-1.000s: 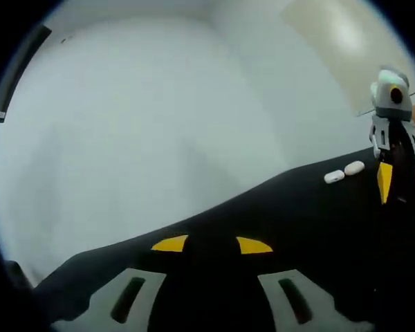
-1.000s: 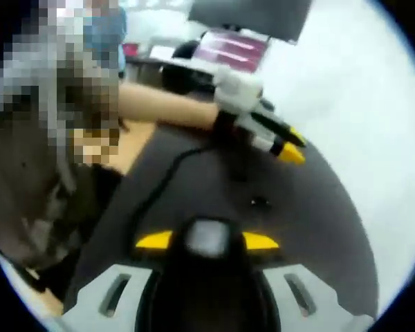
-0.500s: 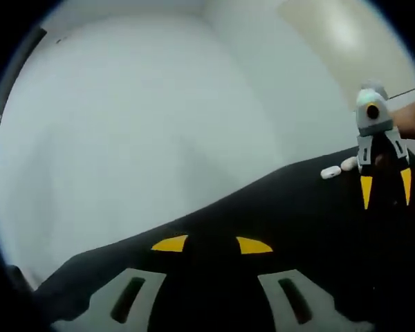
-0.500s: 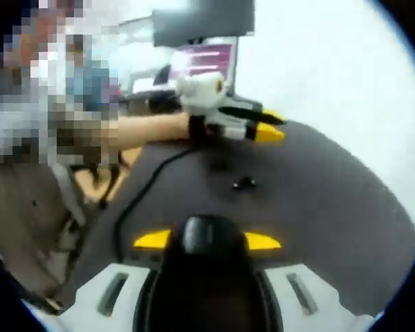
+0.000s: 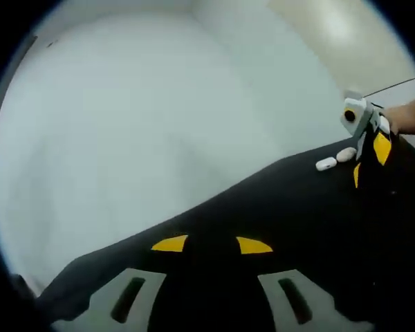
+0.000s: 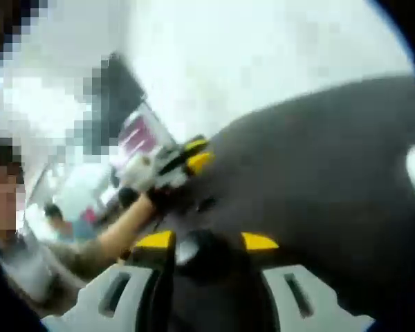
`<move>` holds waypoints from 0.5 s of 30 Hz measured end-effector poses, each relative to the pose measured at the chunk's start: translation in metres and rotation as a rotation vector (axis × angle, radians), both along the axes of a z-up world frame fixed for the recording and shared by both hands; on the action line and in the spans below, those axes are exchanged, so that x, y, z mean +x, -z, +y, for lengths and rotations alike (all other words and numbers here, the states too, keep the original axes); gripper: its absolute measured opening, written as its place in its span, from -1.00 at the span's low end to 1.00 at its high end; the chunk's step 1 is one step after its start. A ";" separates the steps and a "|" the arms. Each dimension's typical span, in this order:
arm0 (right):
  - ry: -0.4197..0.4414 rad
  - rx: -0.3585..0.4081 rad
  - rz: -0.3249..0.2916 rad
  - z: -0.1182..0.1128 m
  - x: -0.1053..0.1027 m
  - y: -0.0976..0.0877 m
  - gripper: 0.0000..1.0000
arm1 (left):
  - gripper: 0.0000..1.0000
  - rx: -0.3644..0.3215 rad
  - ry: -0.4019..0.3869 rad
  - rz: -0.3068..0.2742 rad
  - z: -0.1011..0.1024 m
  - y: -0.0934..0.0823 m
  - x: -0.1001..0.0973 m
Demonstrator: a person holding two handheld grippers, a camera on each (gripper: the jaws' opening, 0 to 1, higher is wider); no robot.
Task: Pick up three earphones and place each one into its charging case using tactile feedback, ensure that each earphone is properly inserted and securely positioned inside the case.
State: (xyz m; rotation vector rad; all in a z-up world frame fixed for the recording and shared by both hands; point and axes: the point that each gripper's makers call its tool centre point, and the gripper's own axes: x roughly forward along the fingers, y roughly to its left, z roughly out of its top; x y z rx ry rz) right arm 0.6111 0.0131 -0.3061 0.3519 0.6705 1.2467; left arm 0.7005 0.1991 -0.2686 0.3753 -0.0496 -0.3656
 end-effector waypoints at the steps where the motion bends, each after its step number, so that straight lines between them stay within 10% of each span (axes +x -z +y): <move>1: 0.003 -0.005 0.008 0.001 0.001 0.001 -0.38 | -0.55 0.004 0.000 0.001 0.000 0.001 0.000; 15: -0.131 -0.134 -0.198 0.017 -0.026 0.006 -0.42 | -0.55 0.009 0.003 0.011 0.000 0.003 0.001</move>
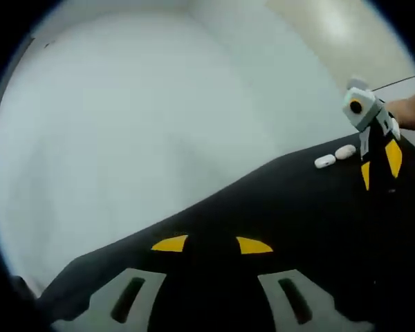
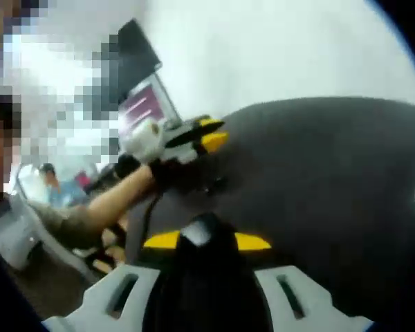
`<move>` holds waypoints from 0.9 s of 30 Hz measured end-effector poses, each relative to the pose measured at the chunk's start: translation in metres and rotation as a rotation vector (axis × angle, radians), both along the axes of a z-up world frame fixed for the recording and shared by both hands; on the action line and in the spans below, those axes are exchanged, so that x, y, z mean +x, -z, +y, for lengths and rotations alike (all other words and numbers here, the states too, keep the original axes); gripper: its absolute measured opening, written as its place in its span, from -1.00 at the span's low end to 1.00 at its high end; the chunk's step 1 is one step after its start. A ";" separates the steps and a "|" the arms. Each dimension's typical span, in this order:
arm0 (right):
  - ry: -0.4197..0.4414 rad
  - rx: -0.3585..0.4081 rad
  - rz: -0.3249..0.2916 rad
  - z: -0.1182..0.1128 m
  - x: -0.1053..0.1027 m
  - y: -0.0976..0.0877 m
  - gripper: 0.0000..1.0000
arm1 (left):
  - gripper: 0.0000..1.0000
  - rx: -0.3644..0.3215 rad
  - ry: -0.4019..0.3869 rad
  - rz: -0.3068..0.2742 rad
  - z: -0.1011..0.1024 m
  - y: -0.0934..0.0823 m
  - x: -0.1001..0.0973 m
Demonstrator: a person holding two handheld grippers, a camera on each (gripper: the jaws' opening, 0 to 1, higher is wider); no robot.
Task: Pick up three earphones and place each one into its charging case using tactile feedback, ensure that each earphone is properly inserted and securely positioned inside the case.
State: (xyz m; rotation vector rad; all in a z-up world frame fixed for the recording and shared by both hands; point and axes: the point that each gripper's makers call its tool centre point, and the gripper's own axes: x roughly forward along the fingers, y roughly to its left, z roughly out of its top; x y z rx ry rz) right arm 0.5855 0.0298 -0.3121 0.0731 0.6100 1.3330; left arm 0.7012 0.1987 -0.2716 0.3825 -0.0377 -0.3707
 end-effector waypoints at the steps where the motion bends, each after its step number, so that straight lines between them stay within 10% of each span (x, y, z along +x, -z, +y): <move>1: -0.013 0.003 -0.044 0.000 0.001 -0.001 -0.42 | -0.55 -0.002 -0.001 0.000 0.000 0.000 0.000; 13: -0.147 -0.089 -0.839 0.002 -0.022 -0.027 -0.54 | -0.55 -0.003 0.000 -0.001 0.000 0.000 0.000; 19: -0.170 -0.059 -0.916 -0.001 -0.031 -0.029 -0.59 | -0.55 -0.001 0.001 0.000 0.000 0.000 0.000; 27: -0.150 -0.018 -0.847 0.000 -0.027 -0.025 -0.58 | -0.55 0.000 0.001 0.001 0.000 0.000 0.000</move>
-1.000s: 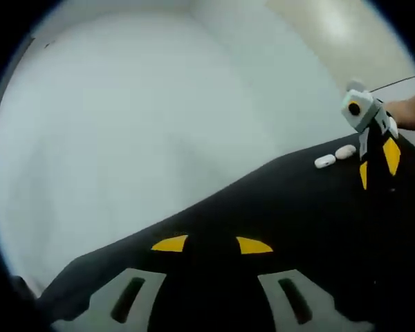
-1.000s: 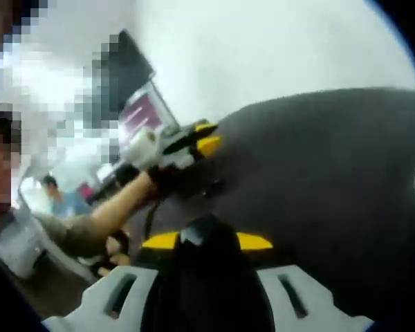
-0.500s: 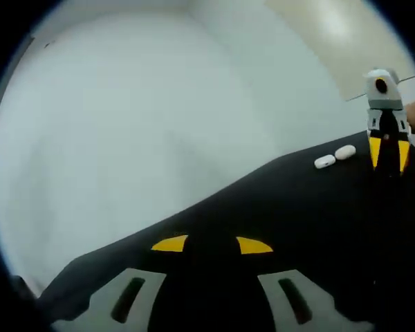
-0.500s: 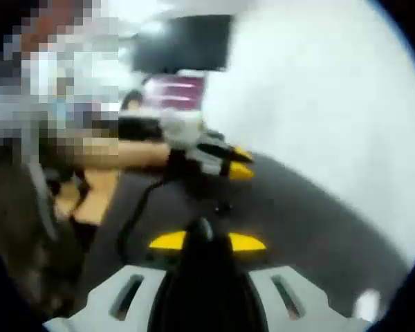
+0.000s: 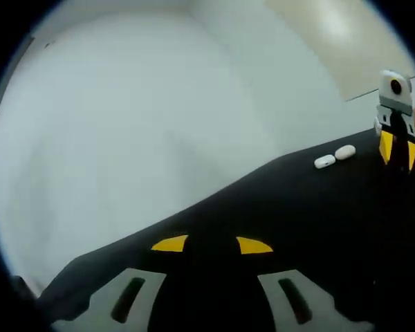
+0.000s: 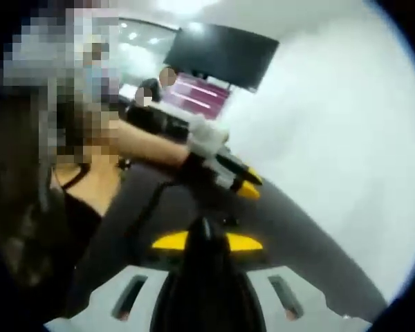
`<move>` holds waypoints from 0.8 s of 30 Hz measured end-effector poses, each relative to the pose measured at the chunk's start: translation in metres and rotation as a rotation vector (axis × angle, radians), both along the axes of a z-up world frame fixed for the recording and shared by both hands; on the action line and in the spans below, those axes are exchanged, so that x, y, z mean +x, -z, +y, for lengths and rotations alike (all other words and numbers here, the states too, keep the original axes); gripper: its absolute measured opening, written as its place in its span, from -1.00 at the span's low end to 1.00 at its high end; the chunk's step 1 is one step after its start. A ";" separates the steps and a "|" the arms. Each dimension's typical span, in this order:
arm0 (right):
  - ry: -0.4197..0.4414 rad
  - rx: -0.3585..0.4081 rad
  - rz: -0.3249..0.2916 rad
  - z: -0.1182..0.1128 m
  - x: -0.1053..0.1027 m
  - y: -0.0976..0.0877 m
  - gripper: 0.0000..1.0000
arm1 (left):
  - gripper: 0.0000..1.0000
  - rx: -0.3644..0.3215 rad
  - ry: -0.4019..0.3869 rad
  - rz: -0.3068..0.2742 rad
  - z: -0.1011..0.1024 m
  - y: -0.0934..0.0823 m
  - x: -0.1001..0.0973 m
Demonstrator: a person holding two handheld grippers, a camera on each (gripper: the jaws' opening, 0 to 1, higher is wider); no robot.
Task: Pick up three earphones and place each one into its charging case using tactile feedback, ensure that each earphone is properly inserted and securely positioned inside the case.
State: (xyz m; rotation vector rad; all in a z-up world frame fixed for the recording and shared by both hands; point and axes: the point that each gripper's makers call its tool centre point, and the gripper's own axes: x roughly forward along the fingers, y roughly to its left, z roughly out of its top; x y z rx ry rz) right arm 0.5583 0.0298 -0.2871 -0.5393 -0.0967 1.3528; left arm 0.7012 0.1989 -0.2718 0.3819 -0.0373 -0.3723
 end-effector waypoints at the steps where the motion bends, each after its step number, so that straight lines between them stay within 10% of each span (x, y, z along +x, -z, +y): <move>1: 0.006 0.006 0.031 0.000 0.002 0.001 -0.57 | -0.55 0.000 0.000 0.000 0.000 0.000 0.000; 12: -0.030 0.015 0.253 0.001 0.002 0.014 -0.58 | -0.55 0.000 0.001 0.000 0.000 0.000 0.000; 15: -0.027 -0.113 0.245 0.002 0.000 0.037 -0.61 | -0.55 0.000 0.000 0.000 0.000 0.000 0.000; 24: -0.052 -0.044 0.336 0.003 0.005 0.019 -0.64 | -0.55 0.004 0.003 0.001 -0.001 0.000 -0.001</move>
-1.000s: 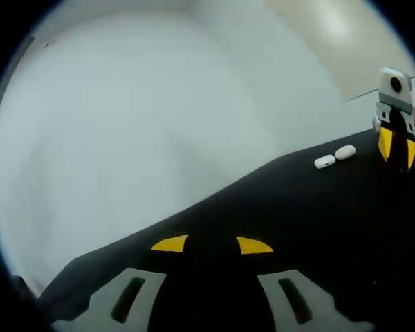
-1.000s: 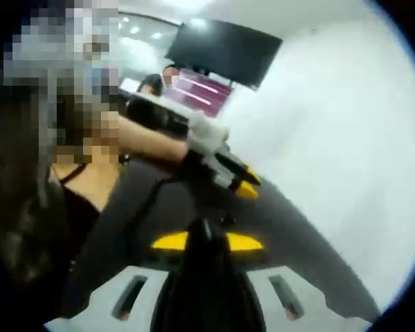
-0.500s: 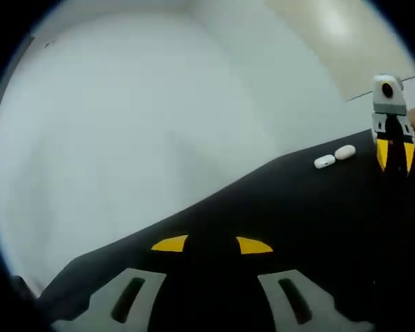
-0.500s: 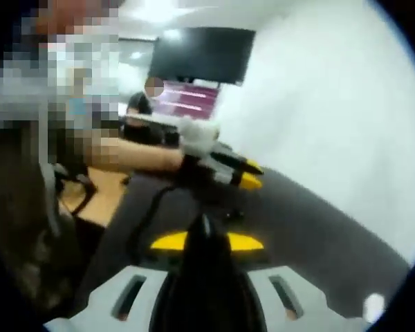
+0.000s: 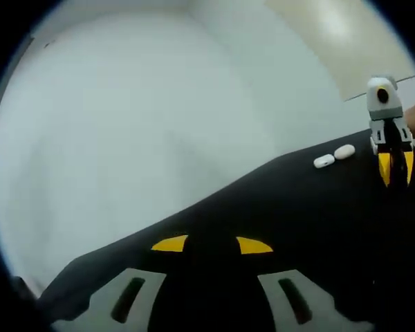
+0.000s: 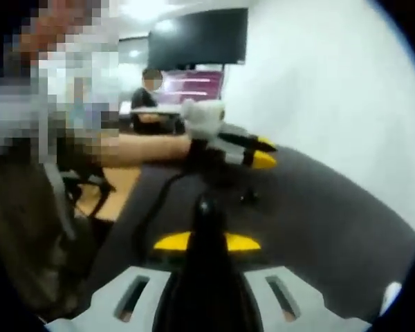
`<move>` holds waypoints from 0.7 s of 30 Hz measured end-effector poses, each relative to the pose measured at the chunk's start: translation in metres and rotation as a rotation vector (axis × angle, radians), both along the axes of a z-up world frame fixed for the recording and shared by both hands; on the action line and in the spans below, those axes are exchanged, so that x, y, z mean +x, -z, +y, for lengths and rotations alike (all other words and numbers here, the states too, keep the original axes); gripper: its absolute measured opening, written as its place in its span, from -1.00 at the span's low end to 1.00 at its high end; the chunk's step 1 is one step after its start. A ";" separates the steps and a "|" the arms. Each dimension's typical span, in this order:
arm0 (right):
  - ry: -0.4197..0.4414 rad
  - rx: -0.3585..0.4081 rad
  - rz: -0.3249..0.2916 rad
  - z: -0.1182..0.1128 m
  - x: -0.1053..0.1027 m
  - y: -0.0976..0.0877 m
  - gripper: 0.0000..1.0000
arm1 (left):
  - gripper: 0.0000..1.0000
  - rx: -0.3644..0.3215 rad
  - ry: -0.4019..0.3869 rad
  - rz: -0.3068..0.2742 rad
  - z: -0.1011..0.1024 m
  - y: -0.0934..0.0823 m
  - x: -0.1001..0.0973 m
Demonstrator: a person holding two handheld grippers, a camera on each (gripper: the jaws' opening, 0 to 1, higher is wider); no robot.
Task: Pick up three earphones and place each one into its charging case using tactile feedback, ensure that each earphone is properly inserted and securely positioned inside the case.
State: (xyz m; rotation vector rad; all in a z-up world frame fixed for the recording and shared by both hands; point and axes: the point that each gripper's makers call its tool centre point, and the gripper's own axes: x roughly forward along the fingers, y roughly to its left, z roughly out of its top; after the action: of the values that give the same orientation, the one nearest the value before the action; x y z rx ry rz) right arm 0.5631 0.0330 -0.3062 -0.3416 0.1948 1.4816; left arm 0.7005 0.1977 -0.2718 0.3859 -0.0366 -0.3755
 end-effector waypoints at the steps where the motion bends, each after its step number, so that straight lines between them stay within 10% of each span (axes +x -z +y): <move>1: 0.004 0.001 0.001 -0.001 0.003 -0.002 -0.64 | -0.55 0.001 0.000 0.001 0.000 0.000 0.000; 16: 0.043 0.045 0.059 -0.004 0.041 0.005 -0.64 | -0.45 -0.002 0.103 -0.030 -0.020 -0.007 -0.010; 20: 0.032 0.019 0.061 0.000 0.039 0.014 -0.64 | -0.43 -0.232 0.516 -0.049 -0.084 -0.039 -0.066; 21: 0.030 0.024 0.048 0.002 0.039 0.014 -0.64 | -0.47 -0.203 0.570 -0.068 -0.092 -0.041 -0.074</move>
State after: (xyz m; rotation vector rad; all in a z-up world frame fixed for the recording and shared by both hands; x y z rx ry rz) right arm 0.6020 0.0348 -0.3199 -0.2829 0.2201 1.4619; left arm 0.6267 0.1060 -0.2303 0.1799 -0.2533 -0.9134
